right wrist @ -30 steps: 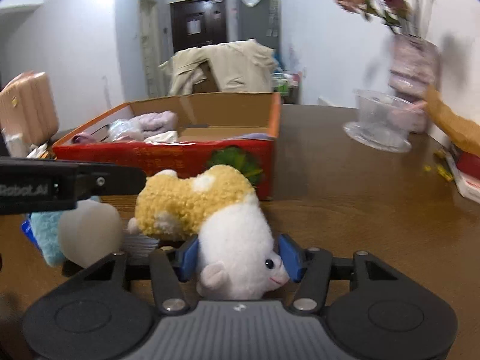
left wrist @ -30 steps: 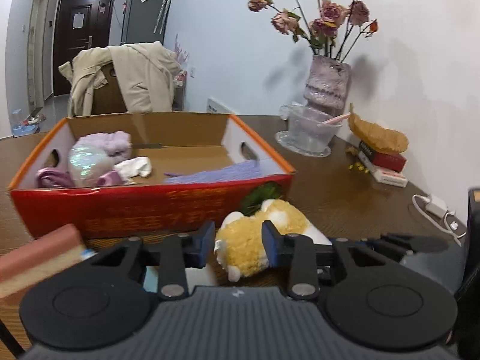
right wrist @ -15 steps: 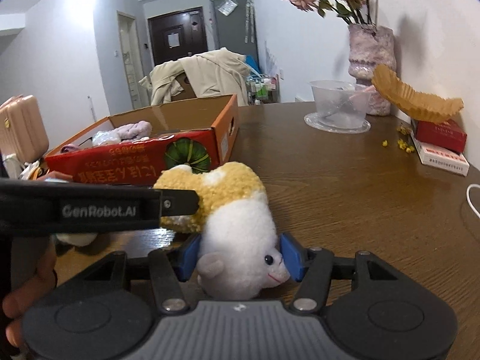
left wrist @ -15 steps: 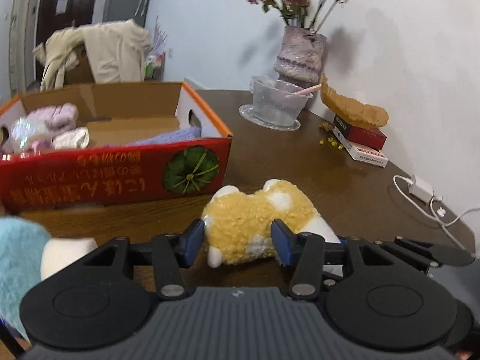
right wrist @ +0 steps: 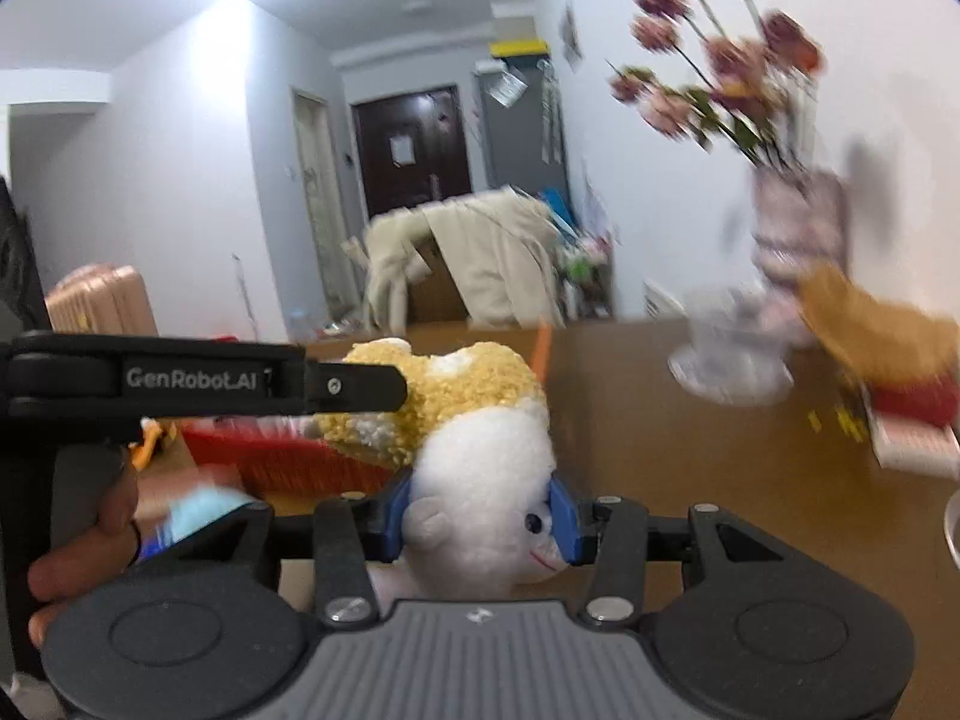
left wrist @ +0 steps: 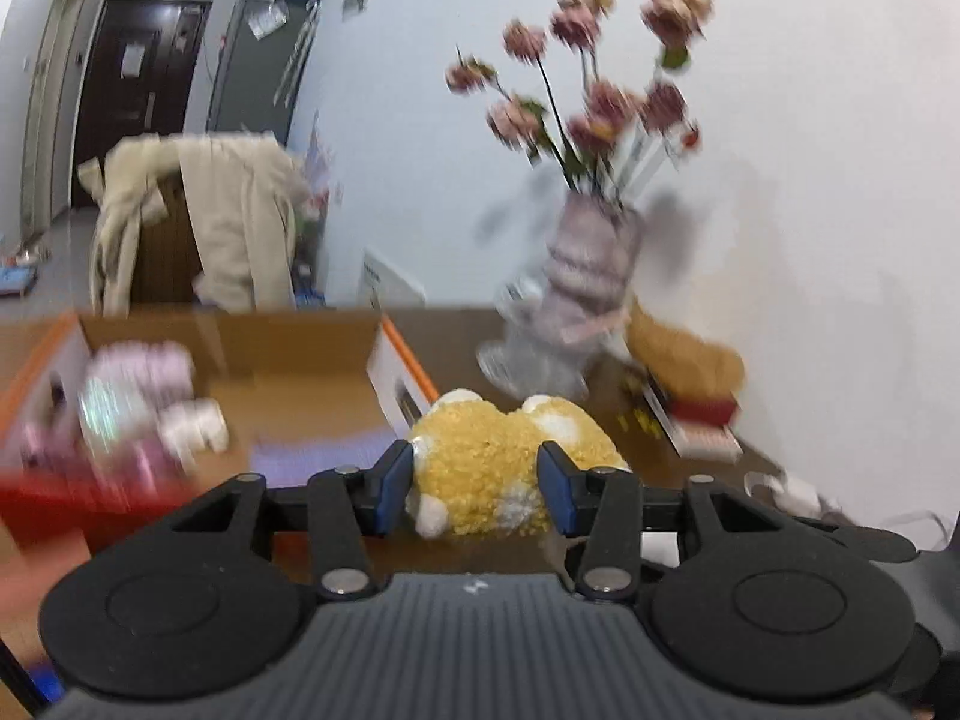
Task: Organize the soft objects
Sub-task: 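Carry the plush sheep into the box and open the right gripper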
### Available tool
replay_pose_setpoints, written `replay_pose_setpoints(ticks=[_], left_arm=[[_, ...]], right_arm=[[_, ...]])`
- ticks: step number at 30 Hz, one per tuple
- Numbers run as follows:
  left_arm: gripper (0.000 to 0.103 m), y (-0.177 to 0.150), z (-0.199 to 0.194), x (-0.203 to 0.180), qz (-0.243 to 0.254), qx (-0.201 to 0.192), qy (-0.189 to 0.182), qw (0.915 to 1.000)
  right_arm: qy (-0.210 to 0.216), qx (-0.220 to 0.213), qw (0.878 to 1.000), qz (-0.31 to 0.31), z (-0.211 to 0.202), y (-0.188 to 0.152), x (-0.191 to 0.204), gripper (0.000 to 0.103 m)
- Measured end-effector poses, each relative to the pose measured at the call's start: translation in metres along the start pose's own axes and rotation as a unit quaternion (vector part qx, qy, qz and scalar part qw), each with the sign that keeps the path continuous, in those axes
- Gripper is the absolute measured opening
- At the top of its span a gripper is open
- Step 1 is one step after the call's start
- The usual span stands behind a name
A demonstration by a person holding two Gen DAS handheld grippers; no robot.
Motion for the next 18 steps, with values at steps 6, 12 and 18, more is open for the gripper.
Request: replay_pose_setpoints(ticks=[6, 12, 18], left_arm=[[0.05, 0.061, 0.078, 0.073, -0.011, 0.019, 0.023, 0.9995], [0.047, 0.058, 0.163, 0.143, -0.039, 0.059, 0.06, 0.9956], [0.049, 0.031, 0.18, 0.178, -0.044, 0.074, 0.082, 0.9929]], right_arm=[[-0.002, 0.01, 1.0, 0.011, 0.104, 0.061, 0.008, 0.045], [-0.063, 0.086, 0.994, 0.008, 0.226, 0.066, 0.003, 0.045], [-0.129, 0.143, 0.981, -0.025, 0.283, 0.037, -0.01, 0.048]])
Point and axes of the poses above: each gripper's, at about its wrist camera, not at the fingertips, and z roughly the way its jaws point, x to its left, y to its top, the point moved 10 cm from there along z, roughly the way its jaws point, and after that the axes turned 4 degrees about -x, right-handed, at the moved point
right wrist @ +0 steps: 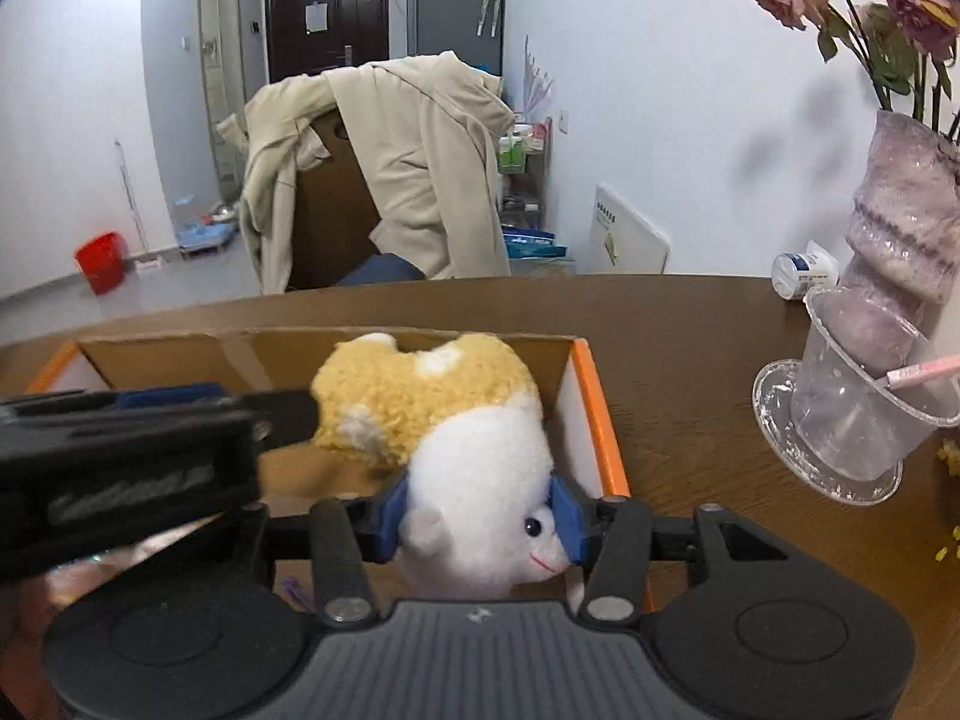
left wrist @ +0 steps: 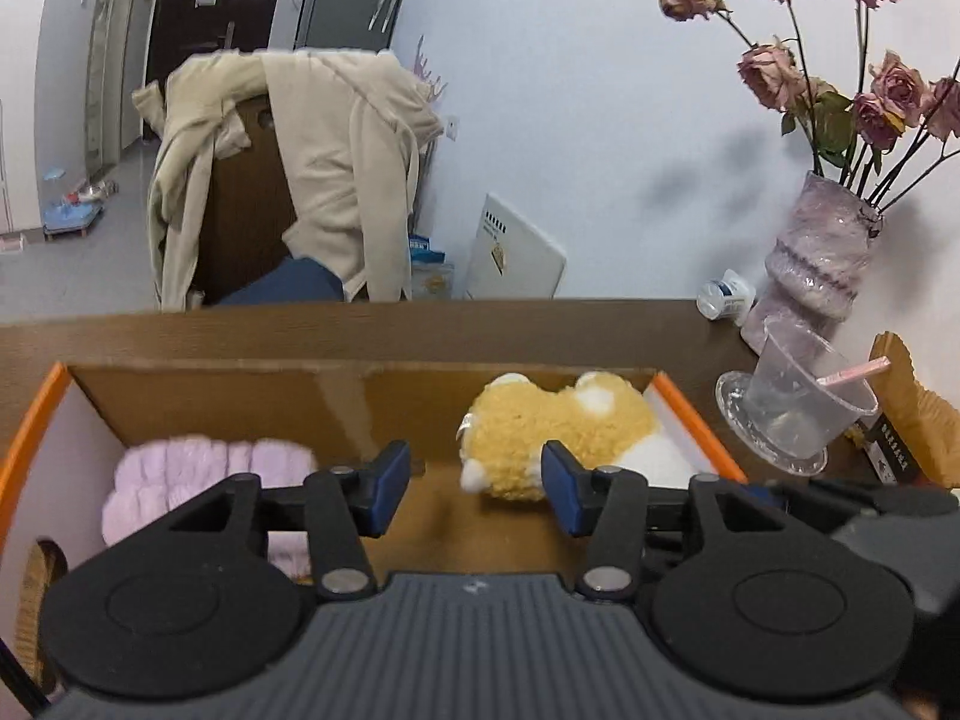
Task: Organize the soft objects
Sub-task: 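Carry the plush sheep into the box and open the right gripper, then withdraw the right tool from the box back over the table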
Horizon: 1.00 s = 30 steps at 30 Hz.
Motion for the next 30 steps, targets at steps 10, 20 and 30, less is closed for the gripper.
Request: replay_pose_setpoints(ticks=[10, 20, 30], left_arm=[[0.053, 0.026, -0.064, -0.002, -0.001, -0.064, -0.004, 0.998], [0.08, 0.009, -0.251, -0.034, 0.094, -0.178, 0.014, 0.9793], [0.096, -0.12, -0.371, 0.005, 0.081, -0.221, 0.074, 0.9691]], right_arm=[[-0.005, -0.043, 0.999, -0.009, -0.043, 0.02, -0.003, 0.065], [0.041, -0.162, 0.986, -0.008, -0.213, 0.026, -0.01, 0.085], [0.088, -0.248, 0.964, -0.04, -0.335, -0.101, 0.041, 0.091]])
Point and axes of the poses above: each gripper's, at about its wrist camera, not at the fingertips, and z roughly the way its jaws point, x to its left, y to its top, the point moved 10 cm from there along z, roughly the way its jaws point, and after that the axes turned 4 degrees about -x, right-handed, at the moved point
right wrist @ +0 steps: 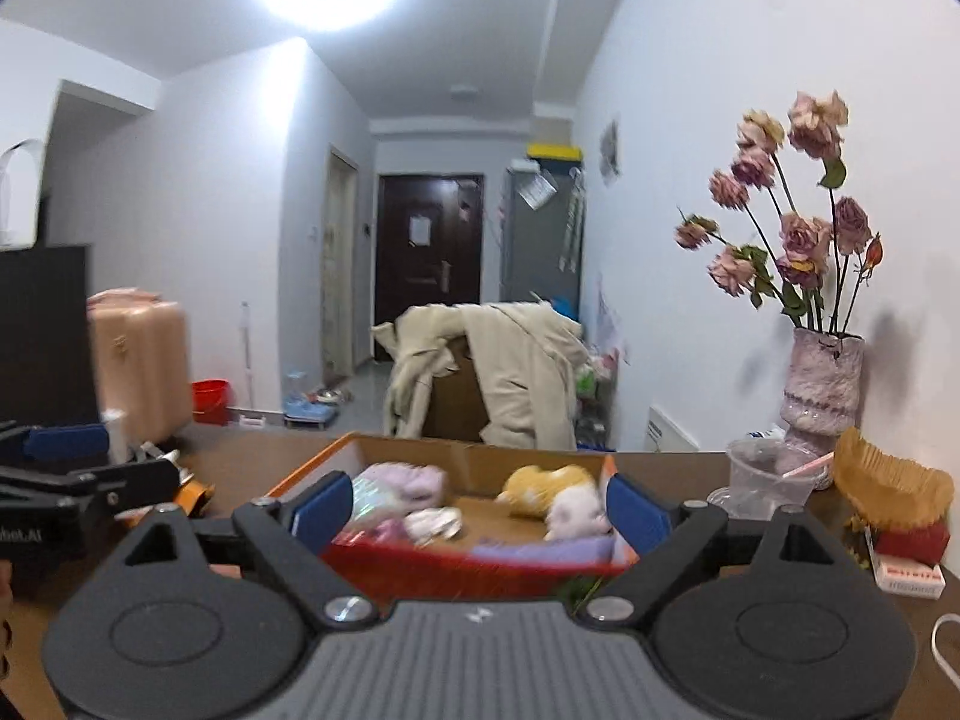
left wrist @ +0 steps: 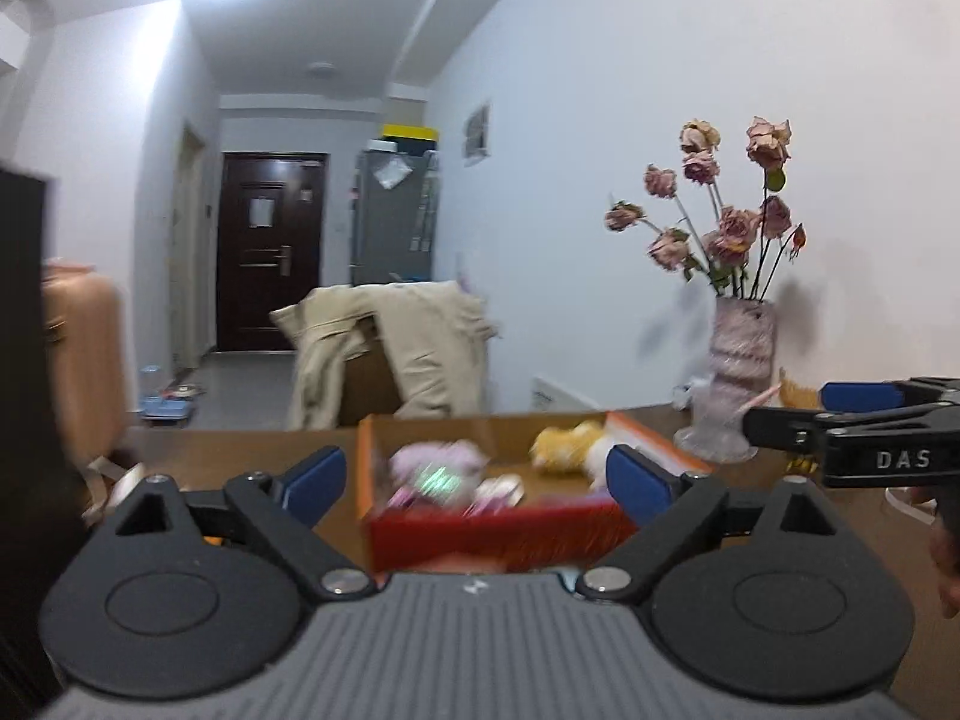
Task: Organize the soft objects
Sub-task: 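Withdraw the right tool from the box back over the table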
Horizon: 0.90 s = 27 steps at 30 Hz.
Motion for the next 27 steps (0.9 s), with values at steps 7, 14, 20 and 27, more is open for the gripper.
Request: replay_pose_setpoints(ticks=[7, 14, 20, 27], left_arm=[[0.099, -0.071, -0.071, 0.024, -0.039, 0.054, 0.007, 0.9978], [0.099, -0.075, -0.077, 0.025, -0.026, 0.05, 0.005, 0.9984], [0.1, -0.075, -0.071, 0.019, -0.025, 0.051, 0.0, 0.9984], [0.1, -0.067, -0.049, 0.02, -0.013, 0.048, 0.002, 0.9988]], right_arm=[[0.004, 0.015, 0.999, 0.034, -0.061, -0.079, 0.044, 0.098], [-0.002, 0.037, 0.999, 0.032, -0.073, -0.095, 0.054, 0.098], [-0.014, 0.031, 0.999, 0.036, -0.074, -0.093, 0.047, 0.098], [-0.013, 0.035, 0.998, 0.056, -0.057, -0.094, 0.043, 0.098]])
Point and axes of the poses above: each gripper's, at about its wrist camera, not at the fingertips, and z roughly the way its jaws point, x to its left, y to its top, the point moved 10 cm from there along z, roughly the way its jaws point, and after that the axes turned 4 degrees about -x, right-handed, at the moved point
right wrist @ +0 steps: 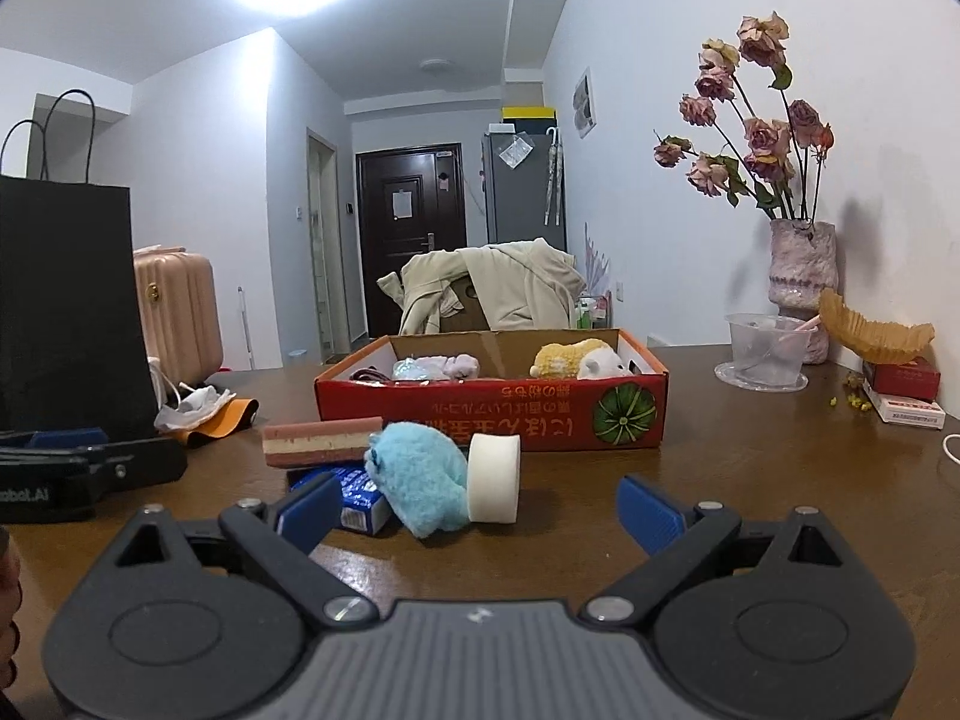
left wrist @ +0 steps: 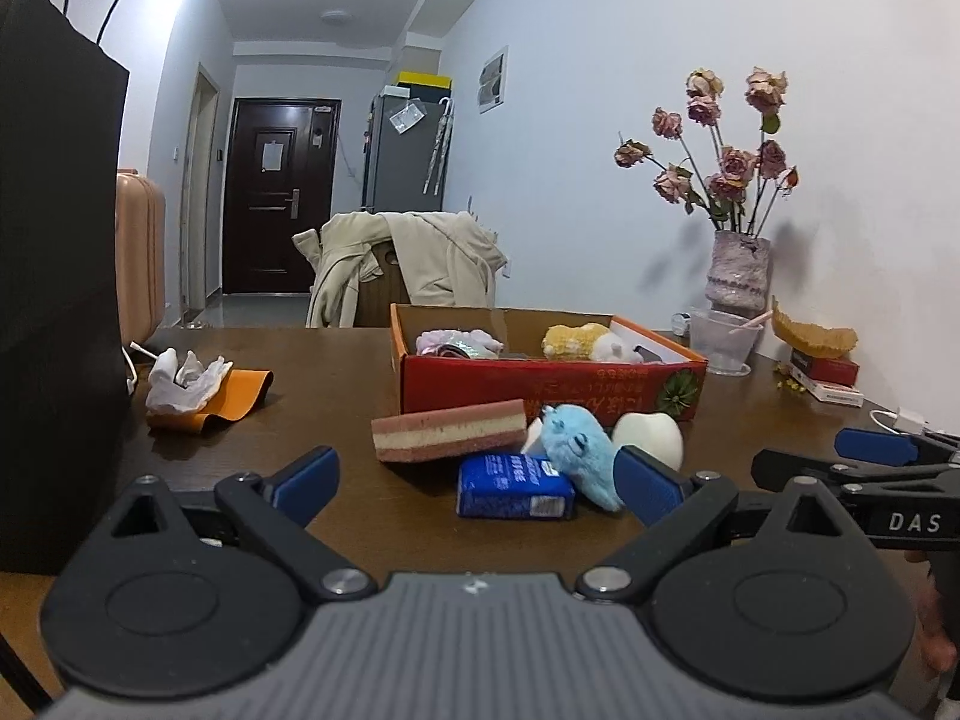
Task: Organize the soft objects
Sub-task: 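Withdraw the right tool from the box back over the table, then close both grippers together on the pink-and-cream sponge block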
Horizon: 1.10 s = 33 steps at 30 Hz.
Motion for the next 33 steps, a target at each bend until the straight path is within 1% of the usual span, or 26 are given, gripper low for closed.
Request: replay_pose_setpoints(ticks=[3, 5, 7, 9, 10, 11, 12, 13, 15, 17, 19, 21, 23, 24, 25, 27, 29, 30, 31, 33], left_arm=[[0.1, 0.002, 0.012, 0.004, 0.0, 0.005, 0.003, 1.0], [0.1, 0.003, 0.023, 0.007, 0.007, 0.011, 0.009, 0.9999], [0.1, 0.004, 0.037, 0.012, 0.014, 0.018, 0.019, 0.9996], [0.1, 0.006, 0.052, 0.015, 0.017, 0.025, 0.017, 0.9994], [0.1, 0.008, 0.06, 0.016, 0.017, 0.028, 0.014, 0.9994], [0.1, 0.01, 0.068, 0.016, 0.017, 0.03, 0.007, 0.9994], [0.1, 0.012, 0.074, 0.016, 0.017, 0.032, 0.002, 0.9994], [0.099, 0.014, 0.083, 0.017, 0.017, 0.034, -0.005, 0.9993], [0.095, 0.015, 0.099, 0.019, 0.017, 0.051, -0.006, 0.9985], [0.095, 0.02, 0.111, 0.023, 0.009, 0.054, -0.008, 0.9985], [0.09, 0.023, 0.121, 0.03, -0.008, 0.062, -0.006, 0.998], [0.083, 0.023, 0.131, 0.041, -0.042, 0.081, -0.003, 0.9958], [0.082, 0.017, 0.14, 0.052, -0.081, 0.105, -0.003, 0.9911], [0.077, 0.013, 0.143, 0.057, -0.097, 0.115, -0.001, 0.9887], [0.074, 0.008, 0.146, 0.063, -0.111, 0.123, 0.003, 0.9862], [0.066, 0.003, 0.148, 0.07, -0.13, 0.127, -0.006, 0.9834], [0.062, 0.0, 0.151, 0.073, -0.154, 0.132, -0.024, 0.9789], [0.057, -0.002, 0.153, 0.073, -0.167, 0.136, -0.037, 0.9757], [0.054, -0.004, 0.156, 0.073, -0.186, 0.142, -0.049, 0.9711], [0.05, -0.008, 0.16, 0.078, -0.218, 0.146, -0.055, 0.9633]], right_arm=[[-0.001, 0.007, 1.0, 0.001, 0.012, 0.002, -0.001, 0.096], [0.007, 0.016, 1.0, 0.005, 0.022, 0.003, 0.0, 0.095], [0.012, 0.022, 1.0, 0.006, 0.033, 0.006, 0.002, 0.09], [0.021, 0.027, 0.999, 0.003, 0.043, 0.01, 0.007, 0.083], [0.025, 0.029, 0.999, 0.001, 0.049, 0.012, 0.01, 0.08], [0.03, 0.029, 0.999, 0.0, 0.054, 0.015, 0.013, 0.075], [0.035, 0.031, 0.999, -0.004, 0.06, 0.016, 0.016, 0.072], [0.035, 0.035, 0.999, -0.008, 0.067, 0.017, 0.019, 0.071], [0.034, 0.046, 0.998, -0.006, 0.081, 0.017, 0.022, 0.069], [0.046, 0.059, 0.997, 0.003, 0.094, 0.02, 0.027, 0.068], [0.072, 0.069, 0.995, 0.021, 0.111, 0.028, 0.032, 0.067], [0.108, 0.097, 0.988, 0.05, 0.135, 0.036, 0.039, 0.067], [0.12, 0.108, 0.985, 0.053, 0.158, 0.041, 0.046, 0.067], [0.12, 0.114, 0.985, 0.044, 0.171, 0.04, 0.05, 0.066], [0.12, 0.118, 0.985, 0.04, 0.18, 0.039, 0.053, 0.066], [0.123, 0.145, 0.981, 0.05, 0.201, 0.029, 0.058, 0.059], [0.124, 0.176, 0.974, 0.071, 0.218, 0.017, 0.059, 0.057], [0.131, 0.189, 0.97, 0.082, 0.224, 0.012, 0.061, 0.052], [0.137, 0.199, 0.966, 0.093, 0.228, 0.008, 0.062, 0.048], [0.153, 0.209, 0.959, 0.116, 0.232, 0.002, 0.064, 0.035]])
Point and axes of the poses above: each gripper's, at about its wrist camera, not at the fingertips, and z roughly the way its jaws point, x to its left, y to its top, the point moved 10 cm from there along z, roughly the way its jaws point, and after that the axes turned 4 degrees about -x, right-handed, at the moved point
